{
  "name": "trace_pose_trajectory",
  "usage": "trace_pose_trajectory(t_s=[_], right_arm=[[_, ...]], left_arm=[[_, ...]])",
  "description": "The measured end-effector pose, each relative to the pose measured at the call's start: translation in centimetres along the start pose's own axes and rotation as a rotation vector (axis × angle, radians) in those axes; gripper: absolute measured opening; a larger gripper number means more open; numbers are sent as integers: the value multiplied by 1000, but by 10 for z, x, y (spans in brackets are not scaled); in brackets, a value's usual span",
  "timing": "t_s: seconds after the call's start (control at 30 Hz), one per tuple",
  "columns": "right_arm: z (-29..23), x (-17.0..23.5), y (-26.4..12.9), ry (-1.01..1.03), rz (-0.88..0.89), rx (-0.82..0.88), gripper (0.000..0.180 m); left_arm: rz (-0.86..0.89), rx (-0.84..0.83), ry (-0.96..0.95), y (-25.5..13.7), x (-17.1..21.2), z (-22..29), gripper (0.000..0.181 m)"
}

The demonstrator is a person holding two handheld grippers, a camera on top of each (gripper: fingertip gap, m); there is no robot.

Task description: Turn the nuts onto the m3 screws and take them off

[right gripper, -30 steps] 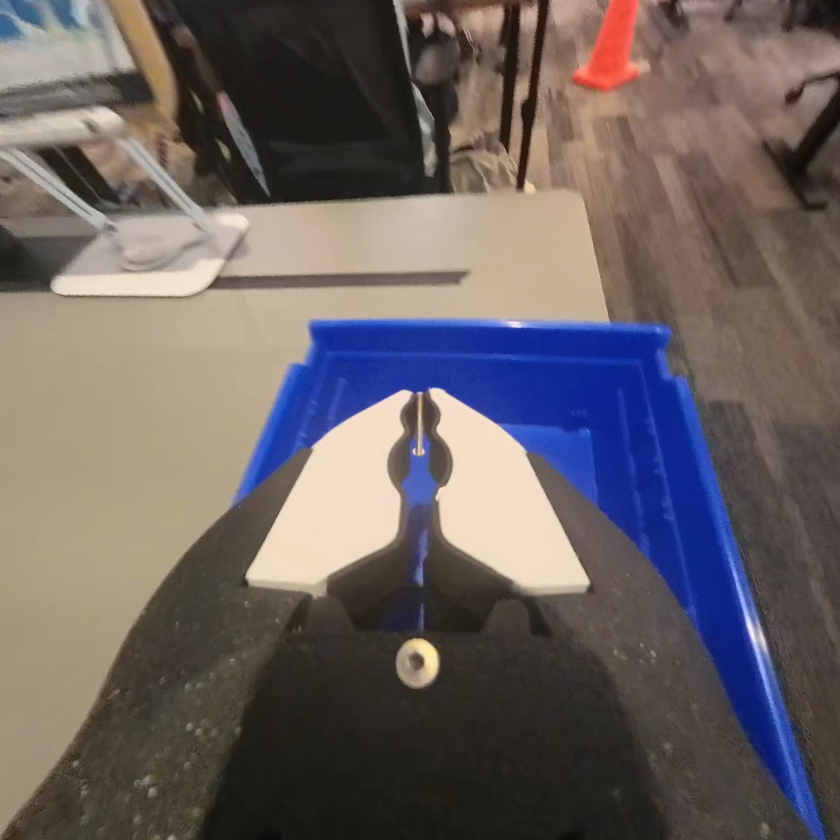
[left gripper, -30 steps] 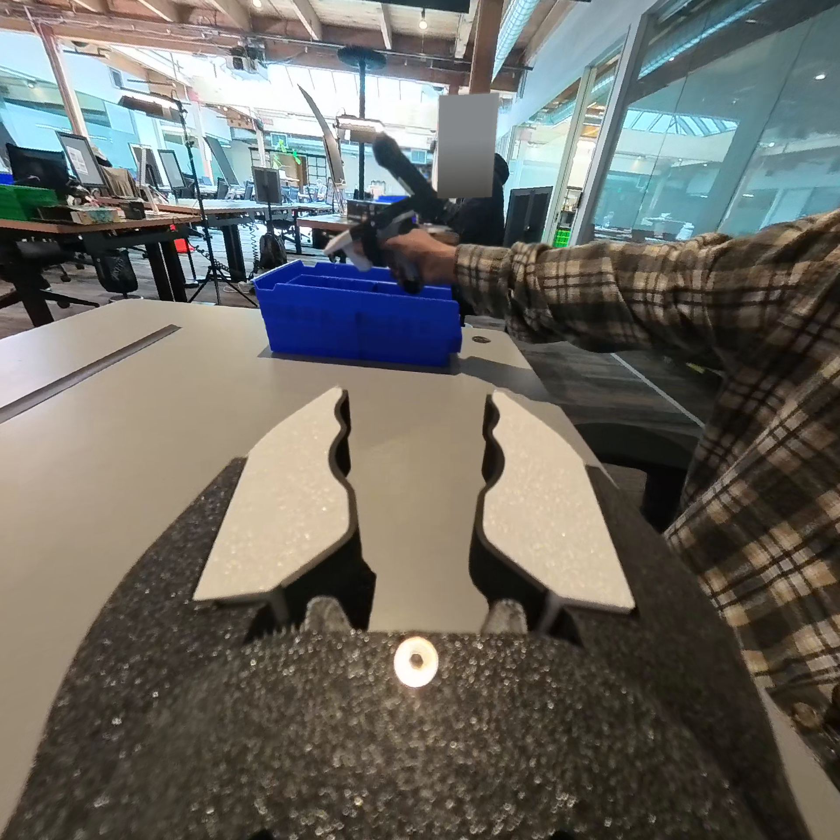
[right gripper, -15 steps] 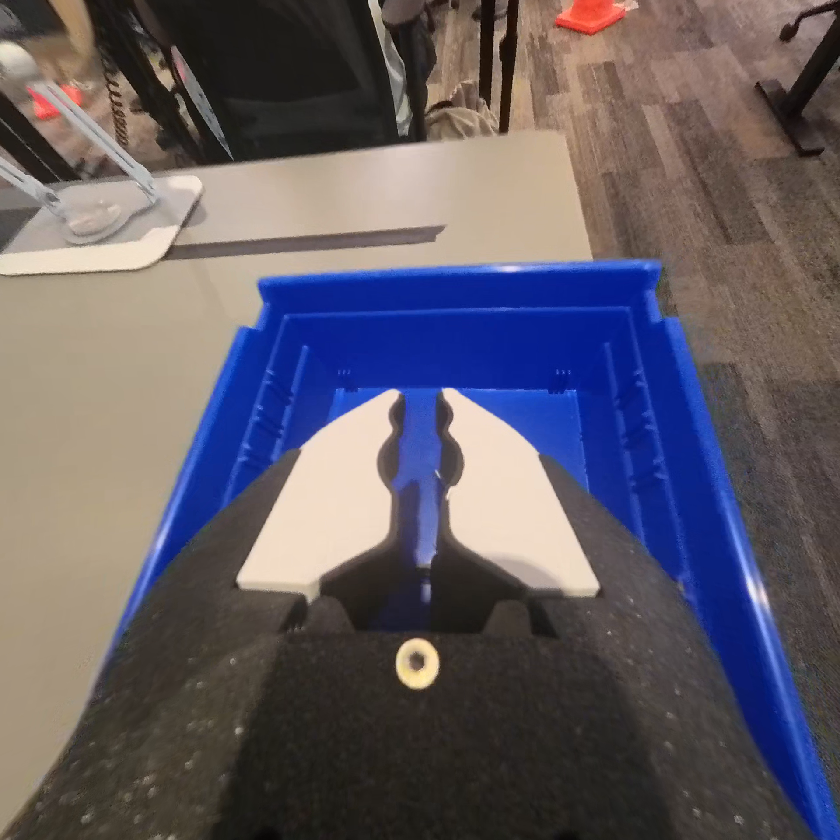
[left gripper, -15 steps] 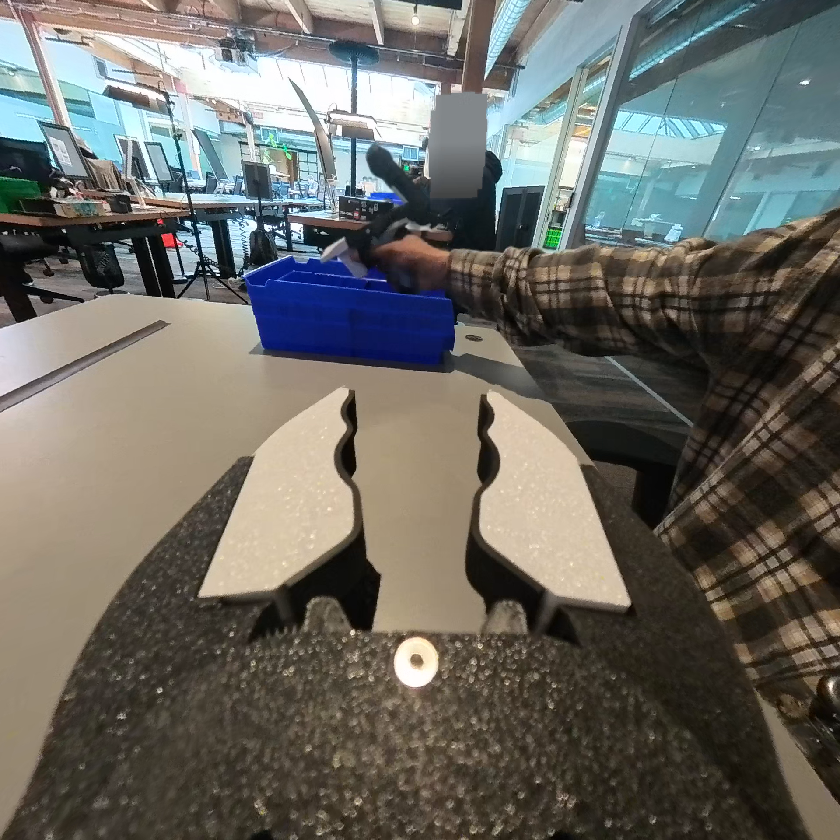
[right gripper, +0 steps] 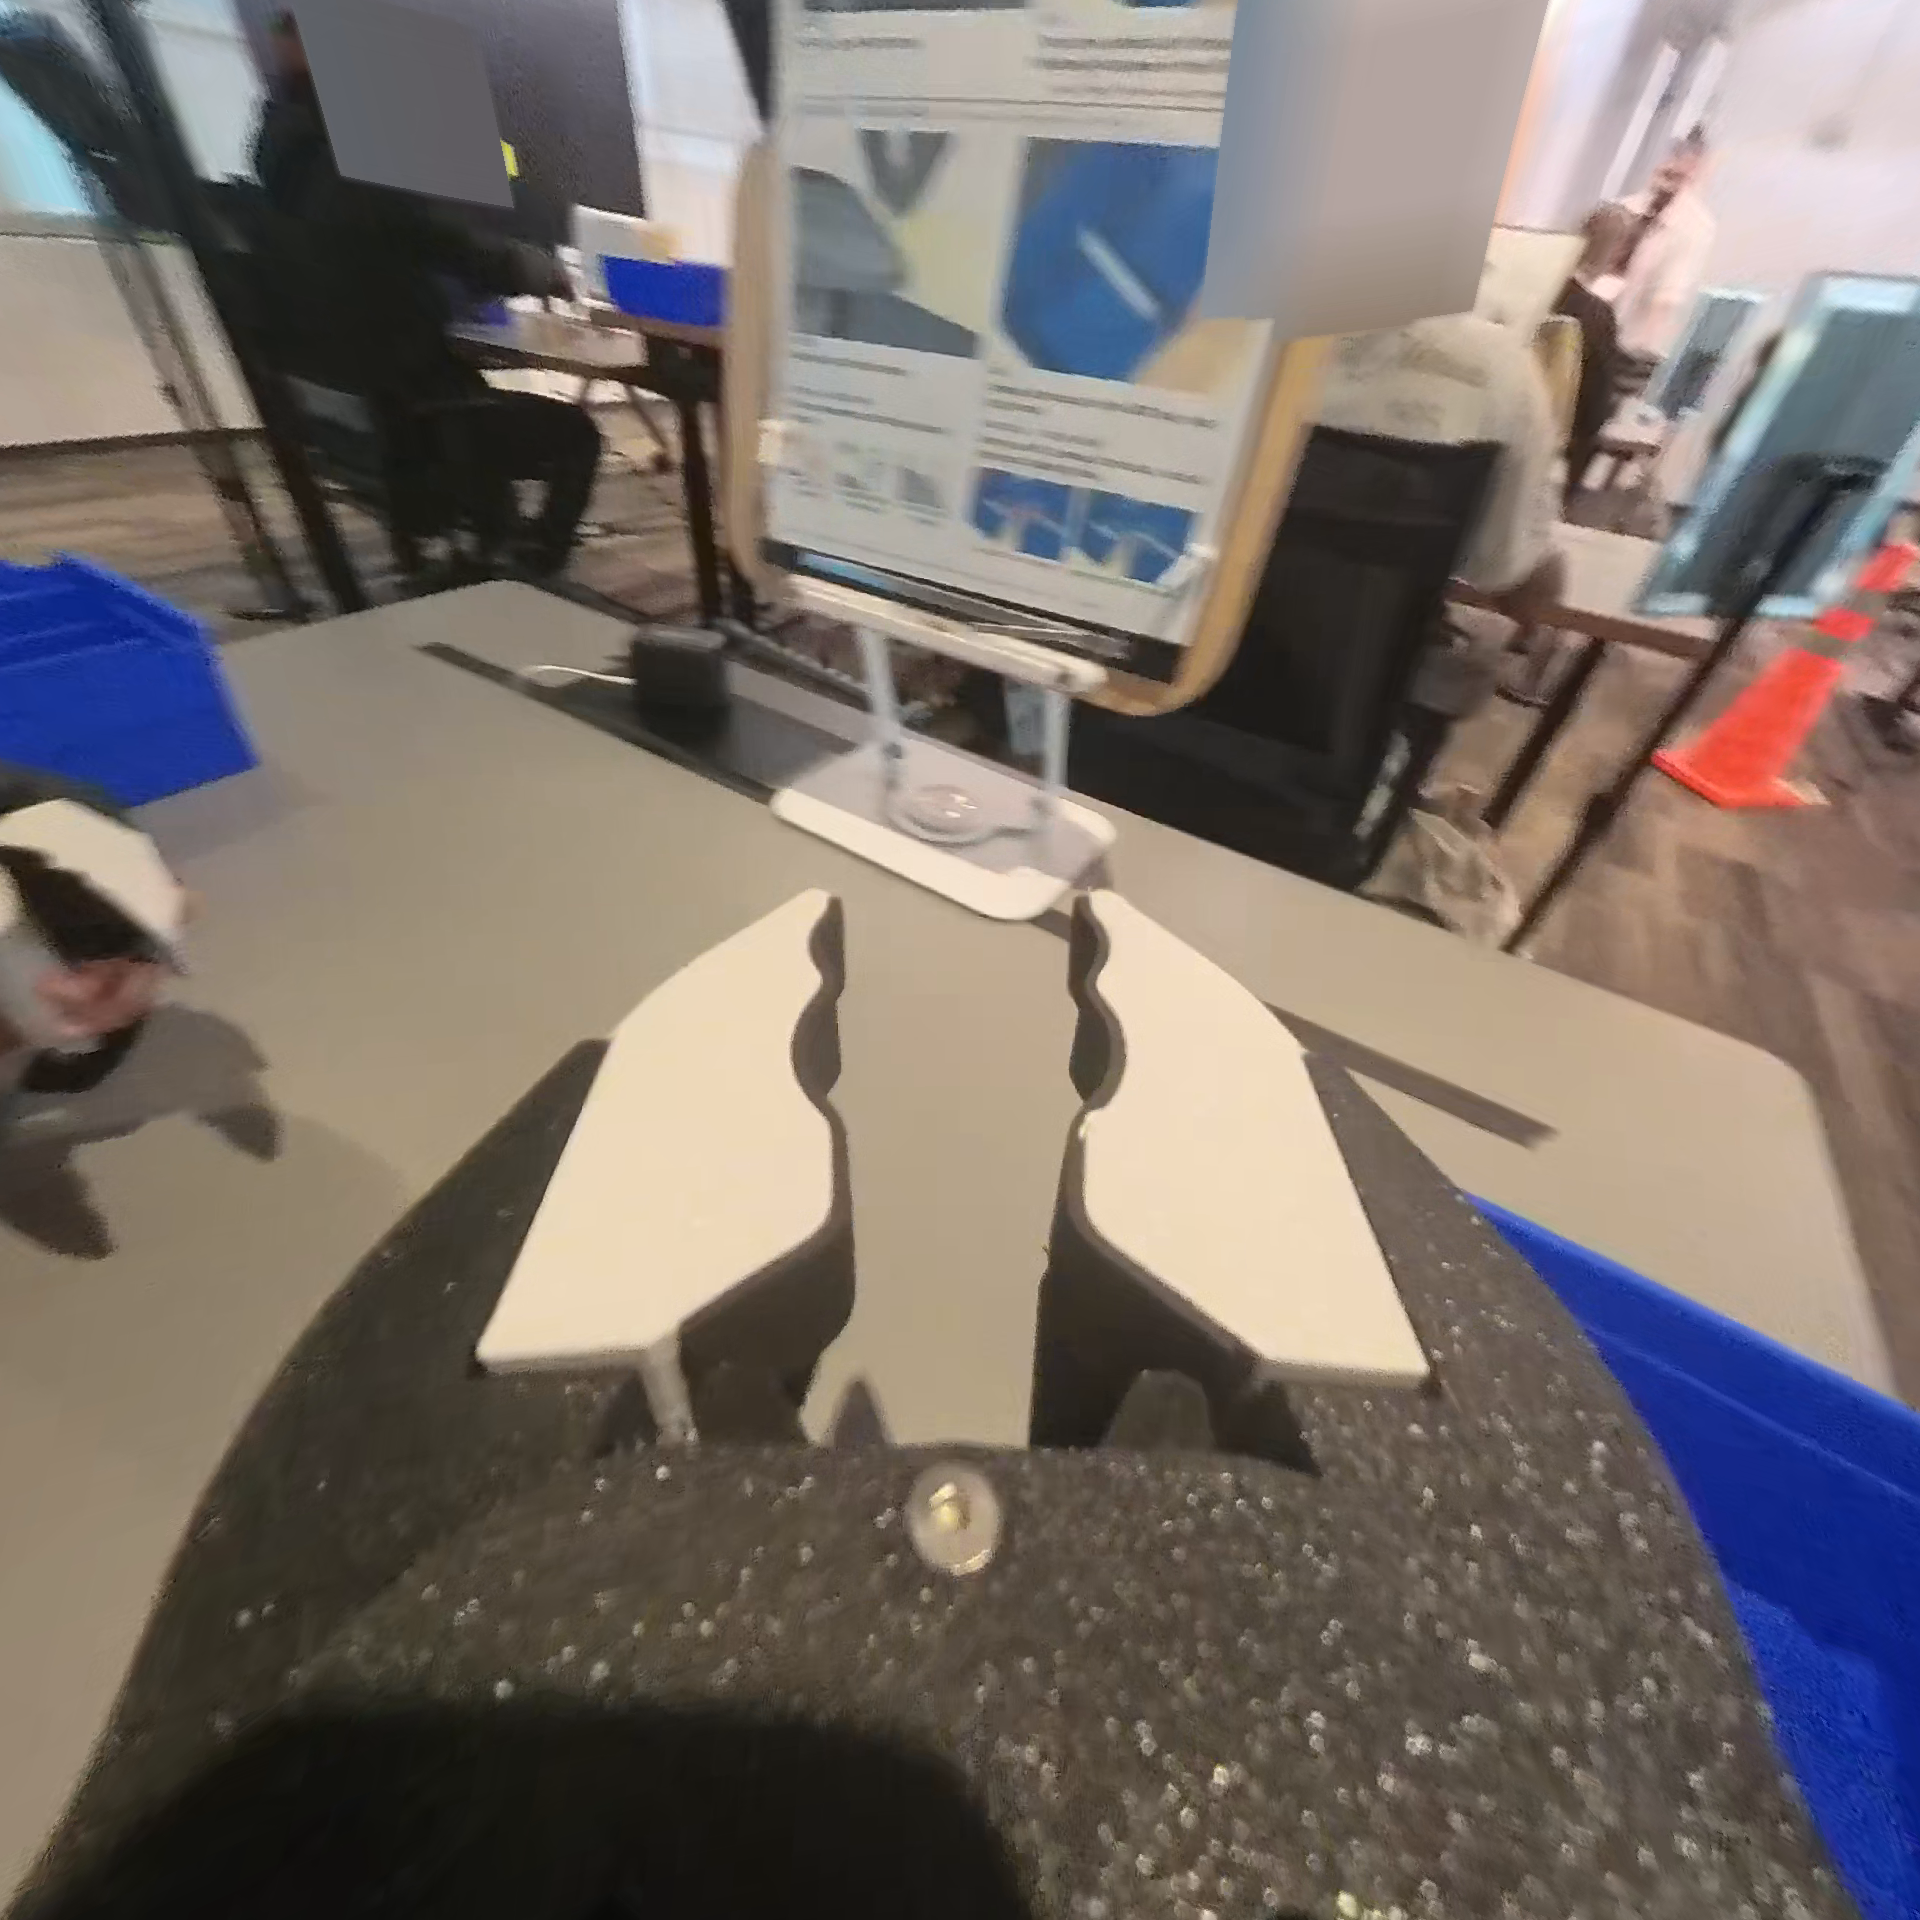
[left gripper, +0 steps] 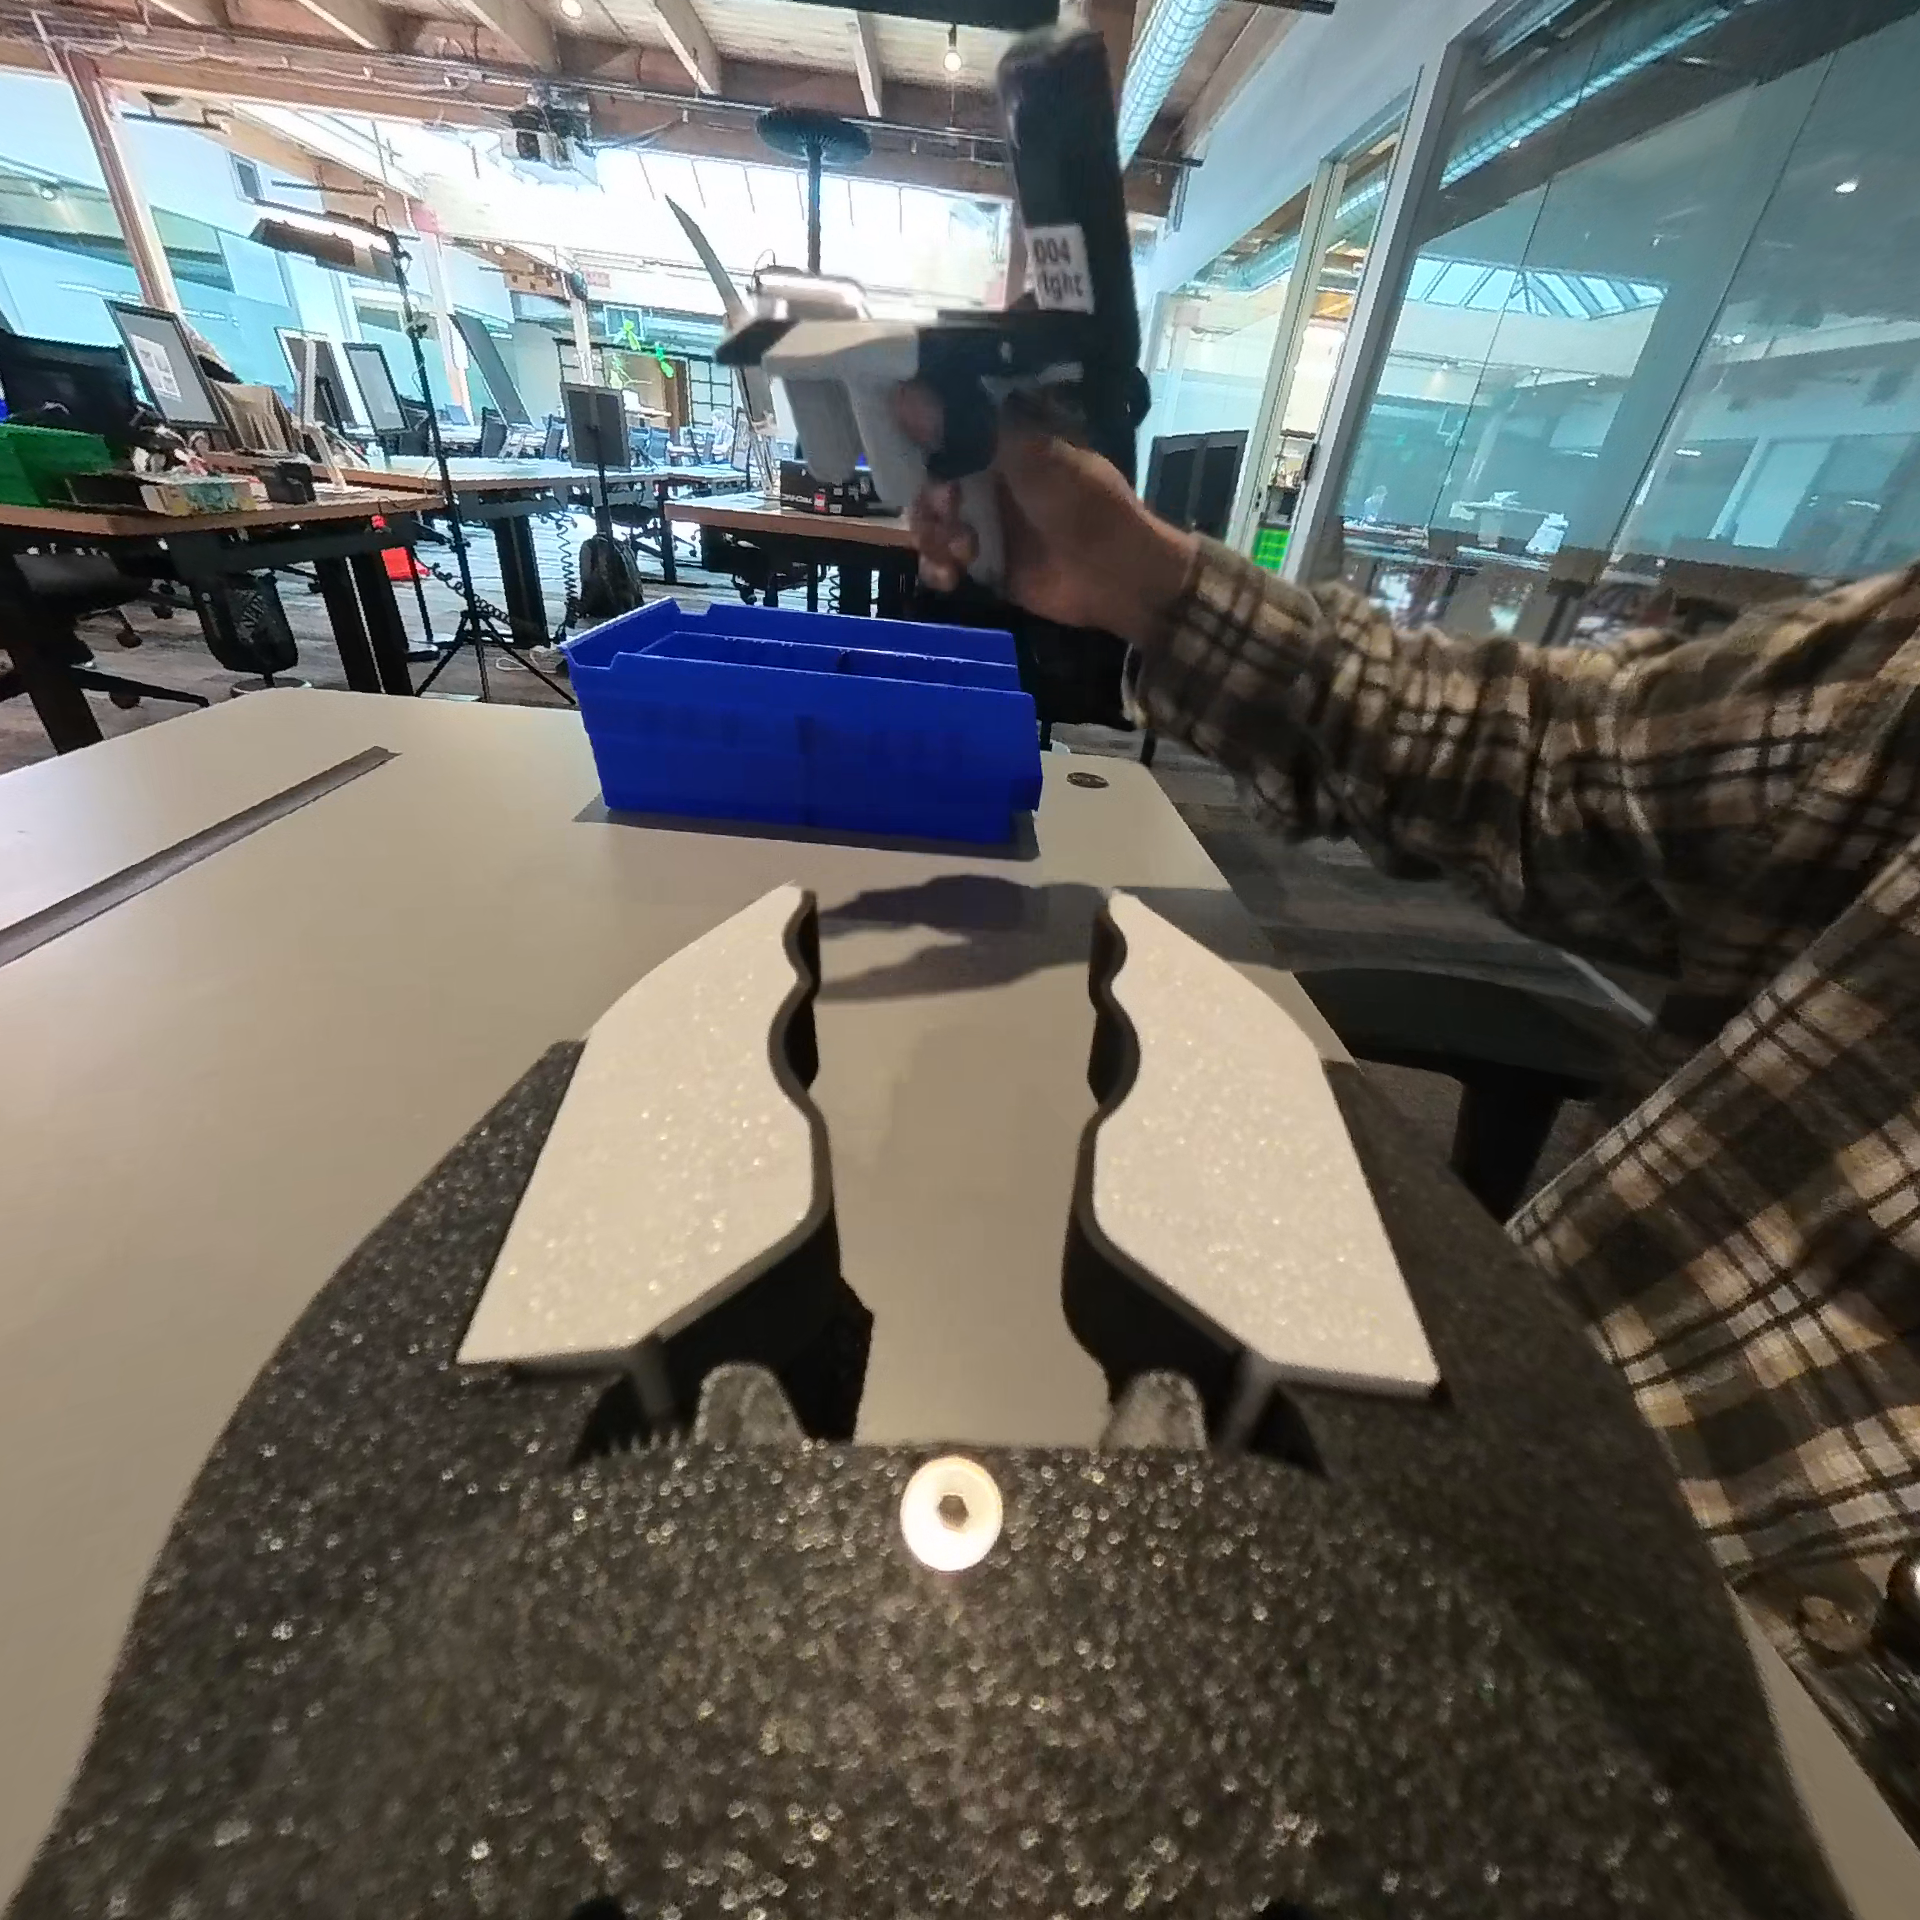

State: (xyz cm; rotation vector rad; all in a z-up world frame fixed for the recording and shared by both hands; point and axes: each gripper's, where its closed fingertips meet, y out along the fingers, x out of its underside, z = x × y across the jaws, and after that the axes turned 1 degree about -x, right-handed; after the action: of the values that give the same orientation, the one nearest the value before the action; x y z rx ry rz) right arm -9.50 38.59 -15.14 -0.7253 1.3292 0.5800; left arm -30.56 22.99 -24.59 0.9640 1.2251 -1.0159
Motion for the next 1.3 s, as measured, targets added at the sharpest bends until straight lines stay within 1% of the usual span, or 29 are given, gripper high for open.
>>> trace_pose_trajectory(t_s=[0.13,0.27,0.43,0.53,0.67,0.77,0.83,0.9,0.97,1.03,1.13,1.23,1.3], right_arm=[[-64,25,27,-10,48,-117,43],[-100,64,52,22,50,-172,42],[-109,98,70,60,37,-184,41],[-110,107,72,75,47,-188,39],[-118,116,74,46,28,-210,39],[-120,118,74,34,19,-217,39],[-120,120,73,24,16,-218,39],[-120,119,71,12,22,-217,39],[-120,119,71,13,24,-219,39],[-120,121,72,20,17,-229,39],[-122,121,73,21,11,-238,39],[-127,121,74,11,5,-251,40],[-130,120,75,-6,3,-256,39]], left_arm=[[4,-5,-1,-1,-1,-1,48],[2,-9,-3,-2,0,-3,48],[-5,-12,-5,-2,3,-4,46],[-13,-14,-11,-1,7,-7,44],[-31,-39,-10,-3,11,-13,44],[-14,-90,5,-15,-2,-20,44],[-7,-139,6,-31,-18,-24,44],[-10,-201,22,-55,-41,-27,43],[-25,-288,57,-88,-68,-28,43],[-64,-411,92,-131,-93,-31,42],[-149,-642,135,-212,-120,-37,39],[-266,-888,94,-303,-120,-45,40],[-303,-985,52,-353,-111,-44,40]])
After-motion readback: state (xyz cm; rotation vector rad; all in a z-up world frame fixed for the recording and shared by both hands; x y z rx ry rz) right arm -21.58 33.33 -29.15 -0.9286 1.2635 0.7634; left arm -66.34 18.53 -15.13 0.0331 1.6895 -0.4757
